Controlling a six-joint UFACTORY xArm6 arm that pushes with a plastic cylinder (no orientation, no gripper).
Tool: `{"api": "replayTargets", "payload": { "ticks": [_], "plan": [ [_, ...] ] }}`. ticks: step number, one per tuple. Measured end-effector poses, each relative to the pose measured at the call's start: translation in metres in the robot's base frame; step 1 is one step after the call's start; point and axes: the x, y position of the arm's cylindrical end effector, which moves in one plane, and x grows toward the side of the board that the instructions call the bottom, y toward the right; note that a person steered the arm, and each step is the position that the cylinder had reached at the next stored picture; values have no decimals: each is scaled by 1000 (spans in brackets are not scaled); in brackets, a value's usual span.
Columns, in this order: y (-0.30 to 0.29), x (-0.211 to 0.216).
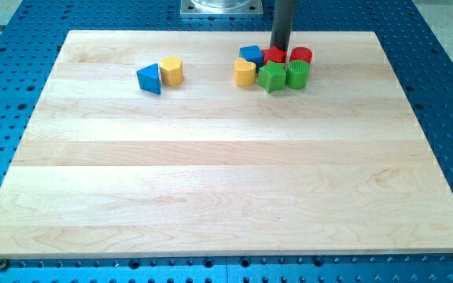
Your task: Move the yellow hexagon to the top left to the cube
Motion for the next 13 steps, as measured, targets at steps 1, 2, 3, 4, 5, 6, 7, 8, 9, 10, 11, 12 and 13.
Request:
{"api": "replayTargets", "payload": {
  "ticks": [1, 2, 3, 4, 5, 6, 7, 8, 9, 10, 11, 12, 13],
  "plan": [
    [-23, -20],
    [-97, -19],
    [-180, 3],
    [-263, 13],
    [-267, 99],
    [-245, 116],
    [-188, 79],
    [-218, 57],
    [-192, 37],
    [-121, 14],
    [-133, 23],
    [-109, 30],
    [-100, 17]
  ]
}}
